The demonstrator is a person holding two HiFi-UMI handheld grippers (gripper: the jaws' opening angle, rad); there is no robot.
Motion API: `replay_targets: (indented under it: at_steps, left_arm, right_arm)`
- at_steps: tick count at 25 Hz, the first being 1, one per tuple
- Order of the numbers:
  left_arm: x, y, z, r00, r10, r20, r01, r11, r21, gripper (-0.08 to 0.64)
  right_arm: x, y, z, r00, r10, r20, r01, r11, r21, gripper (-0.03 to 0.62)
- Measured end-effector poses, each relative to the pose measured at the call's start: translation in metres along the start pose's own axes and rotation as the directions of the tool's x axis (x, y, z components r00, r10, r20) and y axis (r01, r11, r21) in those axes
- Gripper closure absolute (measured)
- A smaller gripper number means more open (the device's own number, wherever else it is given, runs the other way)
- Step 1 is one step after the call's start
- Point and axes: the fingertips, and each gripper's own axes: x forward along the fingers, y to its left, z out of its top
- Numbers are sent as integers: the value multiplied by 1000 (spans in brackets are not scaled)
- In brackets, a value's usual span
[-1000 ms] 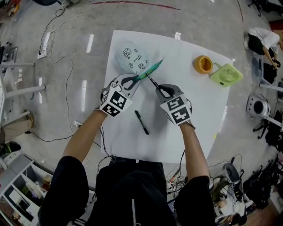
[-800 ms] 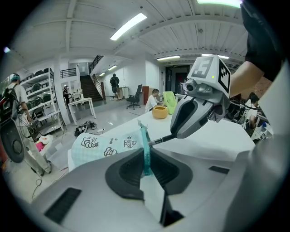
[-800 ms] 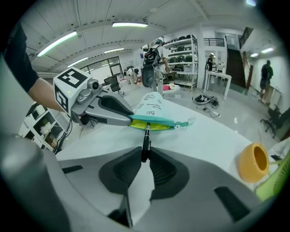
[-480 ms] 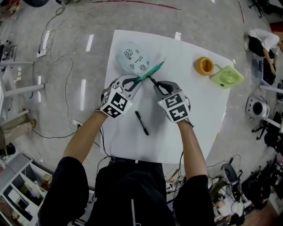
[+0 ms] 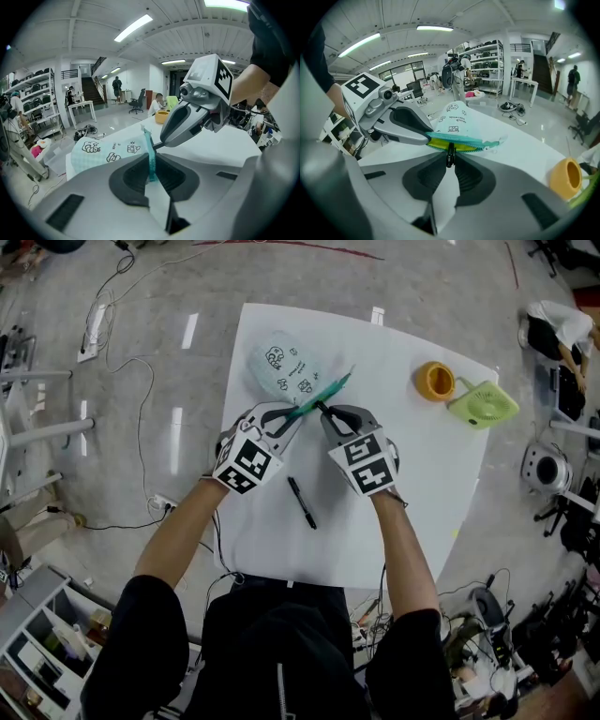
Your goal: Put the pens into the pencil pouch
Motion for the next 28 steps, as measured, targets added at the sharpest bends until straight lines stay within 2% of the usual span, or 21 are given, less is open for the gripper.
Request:
replay_targets:
  at_steps: [16,24,28]
  left_arm:
    - [-6,0,13,998,-40,55,42,998,-44,505]
    - [-7,0,13,997,-36,62,39,998,-50,505]
    - [-6,1,13,998,-30,56,33,998,-49,505]
  right_arm:
    - [10,1,20,998,-10,69,9,1000,13,525]
    - [15,7,16,996,-7,86,5,1000,24,520]
    - [13,8,8,997,-17,78,14,999,37,477]
